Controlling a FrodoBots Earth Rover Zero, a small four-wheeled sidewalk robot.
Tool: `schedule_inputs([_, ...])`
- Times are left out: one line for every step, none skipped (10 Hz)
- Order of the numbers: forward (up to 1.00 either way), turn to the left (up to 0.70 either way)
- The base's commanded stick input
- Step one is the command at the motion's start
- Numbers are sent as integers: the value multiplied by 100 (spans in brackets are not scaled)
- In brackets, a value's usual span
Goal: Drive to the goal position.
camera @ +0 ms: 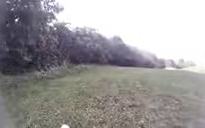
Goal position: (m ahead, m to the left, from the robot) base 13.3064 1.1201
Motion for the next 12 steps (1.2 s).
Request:
schedule_inputs([0,-85])
schedule_inputs([0,-85])
schedule_inputs([0,-85])
schedule_inputs([0,-85])
schedule_inputs([0,-85])
schedule_inputs([0,-85])
schedule_inputs([0,-85])
schedule_inputs([0,-85])
schedule_inputs([0,-85])
schedule_inputs([0,-85])
schedule_inputs([0,-85])
schedule_inputs([55,-52])
